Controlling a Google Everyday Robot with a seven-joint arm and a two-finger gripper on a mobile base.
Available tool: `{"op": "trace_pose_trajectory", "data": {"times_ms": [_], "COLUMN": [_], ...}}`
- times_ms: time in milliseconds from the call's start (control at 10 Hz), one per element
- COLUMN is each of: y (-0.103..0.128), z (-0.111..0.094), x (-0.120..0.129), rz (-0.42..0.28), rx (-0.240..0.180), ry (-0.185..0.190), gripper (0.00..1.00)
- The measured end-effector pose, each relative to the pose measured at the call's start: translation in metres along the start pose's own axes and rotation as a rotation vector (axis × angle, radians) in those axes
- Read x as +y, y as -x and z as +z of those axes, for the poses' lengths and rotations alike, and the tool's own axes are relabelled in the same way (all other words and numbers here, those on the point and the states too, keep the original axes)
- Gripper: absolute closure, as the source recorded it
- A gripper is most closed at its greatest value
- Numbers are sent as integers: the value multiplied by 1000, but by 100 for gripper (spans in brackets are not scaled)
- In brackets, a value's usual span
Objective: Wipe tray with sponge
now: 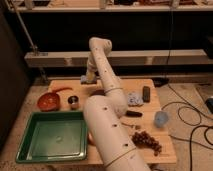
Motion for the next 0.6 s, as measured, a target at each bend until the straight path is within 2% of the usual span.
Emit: {"op": "trace_pose_trajectory", "data": {"times_ms": [200,600], "y": [1,12], "z": [-2,-30], "x": [0,-3], "rz": [1,-6], "rx": [1,-4], "ry": [2,-16], "gripper": [87,87]}}
